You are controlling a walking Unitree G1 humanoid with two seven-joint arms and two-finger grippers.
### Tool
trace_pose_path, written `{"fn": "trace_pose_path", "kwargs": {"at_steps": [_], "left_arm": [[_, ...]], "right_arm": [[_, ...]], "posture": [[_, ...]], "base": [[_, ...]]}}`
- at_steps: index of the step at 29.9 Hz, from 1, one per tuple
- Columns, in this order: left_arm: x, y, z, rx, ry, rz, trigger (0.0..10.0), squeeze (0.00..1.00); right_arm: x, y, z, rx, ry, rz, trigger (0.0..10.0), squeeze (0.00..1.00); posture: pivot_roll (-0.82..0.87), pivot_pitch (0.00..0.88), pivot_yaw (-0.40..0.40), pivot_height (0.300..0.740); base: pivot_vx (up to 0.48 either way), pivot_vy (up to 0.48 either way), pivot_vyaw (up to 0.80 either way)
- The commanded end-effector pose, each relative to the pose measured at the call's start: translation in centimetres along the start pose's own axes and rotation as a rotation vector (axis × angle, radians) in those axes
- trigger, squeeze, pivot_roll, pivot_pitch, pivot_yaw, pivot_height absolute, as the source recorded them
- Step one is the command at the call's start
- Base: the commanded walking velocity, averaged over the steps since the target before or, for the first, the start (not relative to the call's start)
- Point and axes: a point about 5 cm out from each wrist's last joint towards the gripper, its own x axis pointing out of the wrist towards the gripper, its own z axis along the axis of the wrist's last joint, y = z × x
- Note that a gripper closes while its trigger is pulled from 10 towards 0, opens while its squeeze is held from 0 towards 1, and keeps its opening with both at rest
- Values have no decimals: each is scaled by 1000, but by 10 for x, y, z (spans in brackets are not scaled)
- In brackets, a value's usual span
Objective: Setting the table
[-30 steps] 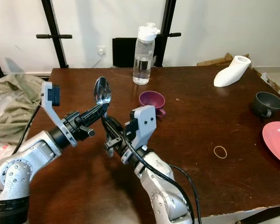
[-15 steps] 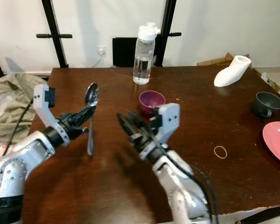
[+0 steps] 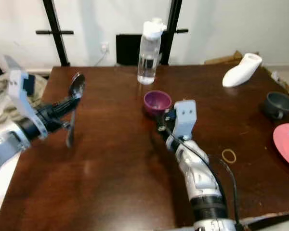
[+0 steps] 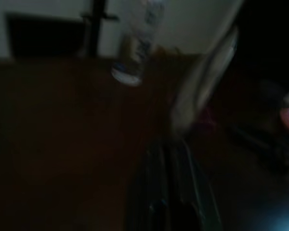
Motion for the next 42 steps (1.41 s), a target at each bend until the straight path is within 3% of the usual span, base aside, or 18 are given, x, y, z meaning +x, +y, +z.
{"fn": "trace_pose_path", "kwargs": {"at_steps": [1, 6, 10, 11, 15, 20, 25, 32, 42], "left_arm": [[-7, -4, 1, 95, 32, -54, 10000, 0], [-23, 10, 25, 212, 42, -24, 10000, 0], [-29, 16, 36, 253, 39, -5, 10000, 0], [-32, 19, 41, 274, 46, 5, 10000, 0], [-33, 25, 38, 287, 70, -4, 10000, 0], [-25, 23, 32, 279, 80, -30, 10000, 0], [-20, 23, 30, 273, 78, -45, 10000, 0], [-23, 24, 29, 267, 80, -46, 10000, 0], [-28, 25, 27, 265, 91, -35, 10000, 0]], "right_arm": [[-1, -8, -11, -22, 34, -24, 10000, 0], [4, -17, -19, -97, 85, -35, 10000, 0], [3, -26, -22, -149, 108, -45, 10000, 0], [0, -36, -21, -202, 120, -49, 10000, 0], [-6, -55, -10, -303, 92, -52, 10000, 0], [-13, -66, -5, -364, 70, -39, 10000, 0], [-18, -70, -14, -368, 102, -35, 10000, 0], [-15, -72, -16, -240, 112, 3, 10000, 0], [-11, -74, -11, -239, 102, -18, 10000, 0]], "posture": [[230, 180, 47, 740], [285, 164, 34, 740], [291, 163, 37, 740], [286, 162, 43, 740], [263, 163, 57, 740], [242, 164, 71, 740], [230, 159, 84, 740], [249, 168, 80, 740], [272, 181, 73, 740]], "base": [[0, 0, 0], [0, 0, 0], [0, 0, 0], [0, 0, 0], [0, 0, 0], [0, 0, 0], [0, 0, 0], [0, 0, 0], [0, 0, 0]]}}
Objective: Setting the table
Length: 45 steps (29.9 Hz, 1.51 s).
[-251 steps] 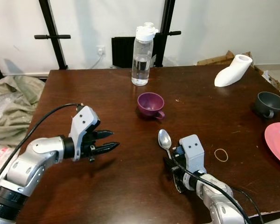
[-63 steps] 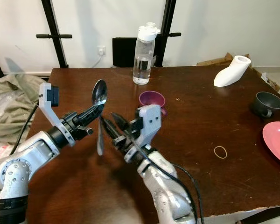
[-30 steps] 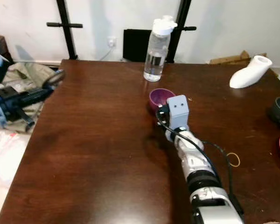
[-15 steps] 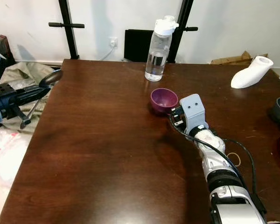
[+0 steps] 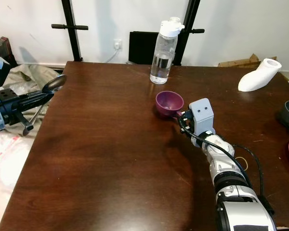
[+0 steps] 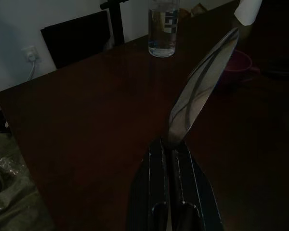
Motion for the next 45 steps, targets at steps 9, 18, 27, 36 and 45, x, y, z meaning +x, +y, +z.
{"fn": "trace_pose_path", "kwargs": {"at_steps": [9, 18, 27, 36, 45], "left_arm": [[-11, 0, 3, 21, 6, 8, 10000, 0], [-20, 0, 2, 22, 20, 34, 10000, 0], [-29, -1, 2, 22, 33, 53, 10000, 0], [-29, -13, -5, -14, 43, 34, 10000, 0], [-26, -19, -9, -38, 39, 30, 10000, 0]], "right_arm": [[2, 3, -4, 28, 25, 4, 10000, 0], [5, 10, -8, 43, 51, 26, 10000, 0], [8, 15, -9, 50, 69, 34, 10000, 0], [11, 18, -8, 54, 78, 21, 3569, 0], [12, 17, -7, 71, 75, -15, 0, 0]], "posture": [[302, 192, 62, 740], [329, 201, 47, 740], [358, 209, 40, 740], [362, 212, 37, 740], [344, 211, 33, 740]], "base": [[0, 0, 0], [0, 0, 0], [0, 0, 0], [0, 0, 0], [0, 0, 0]]}}
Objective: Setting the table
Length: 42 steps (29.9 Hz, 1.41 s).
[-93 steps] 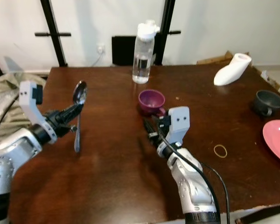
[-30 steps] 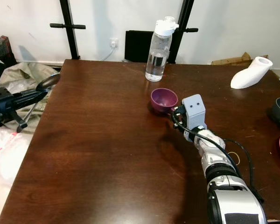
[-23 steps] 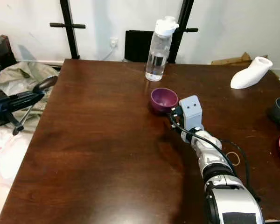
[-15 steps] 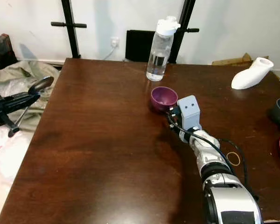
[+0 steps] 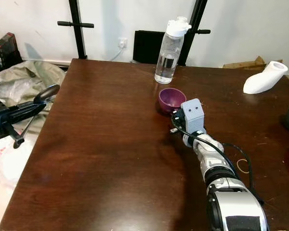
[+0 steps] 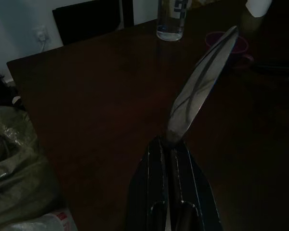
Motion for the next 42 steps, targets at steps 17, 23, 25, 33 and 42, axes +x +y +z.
{"fn": "trace_pose_path", "kwargs": {"at_steps": [17, 23, 25, 33, 42], "left_arm": [[21, -16, -11, -66, -32, -43, 10000, 0], [22, -17, -9, -65, -36, -41, 10000, 0], [21, -17, -8, -65, -36, -39, 10000, 0], [37, -55, -18, -176, -63, -112, 10000, 0], [49, -70, -27, -318, -109, -71, 10000, 0]], "right_arm": [[-11, -13, 0, 50, -86, -6, 9843, 0], [-9, -12, -1, 56, -69, -20, 10000, 1000], [-9, -13, -1, 62, -66, -34, 10000, 1000], [-7, -13, 1, 109, -73, -74, 10000, 1000], [-3, -7, 0, 127, -64, -76, 10000, 0]], "posture": [[255, 205, 43, 740], [276, 214, 40, 740], [285, 217, 39, 740], [310, 230, 48, 740], [326, 239, 49, 740]], "base": [[0, 0, 0], [0, 0, 0], [0, 0, 0], [0, 0, 0], [0, 0, 0]]}}
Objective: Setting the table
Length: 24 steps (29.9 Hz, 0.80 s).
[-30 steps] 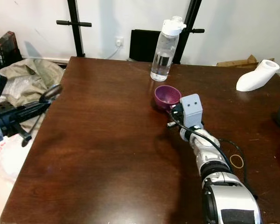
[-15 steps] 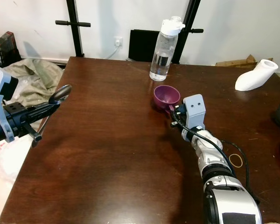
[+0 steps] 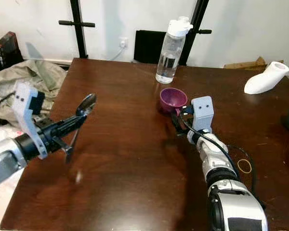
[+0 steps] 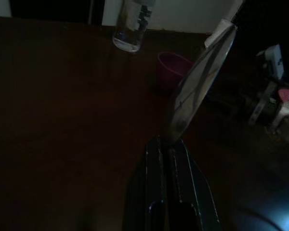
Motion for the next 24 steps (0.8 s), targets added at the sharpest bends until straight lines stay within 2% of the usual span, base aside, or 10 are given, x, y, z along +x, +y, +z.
{"fn": "trace_pose_path", "kwargs": {"at_steps": [1, 5, 11, 20, 24], "left_arm": [[-2, -3, 1, 2, -5, -5, 10000, 0], [0, -7, 4, -25, -21, -12, 10000, 0], [1, -13, -14, -14, 65, -4, 10000, 0], [-3, -16, -10, -29, 53, 0, 10000, 0], [-6, -17, -9, -33, 49, 6, 10000, 0]], "right_arm": [[-1, -1, -5, 25, 24, -13, 10000, 0], [-1, -1, -8, 57, 37, -31, 10000, 0], [-2, 0, -14, 114, 72, -48, 10000, 0], [-1, -5, -11, 103, 83, -75, 10000, 0], [0, -7, -7, 129, 71, -81, 10000, 0]], "posture": [[326, 239, 49, 740], [336, 244, 50, 740], [339, 255, 47, 740], [354, 267, 37, 740], [360, 270, 33, 740]], "base": [[0, 0, 0], [0, 0, 0], [0, 0, 0], [0, 0, 0], [0, 0, 0]]}}
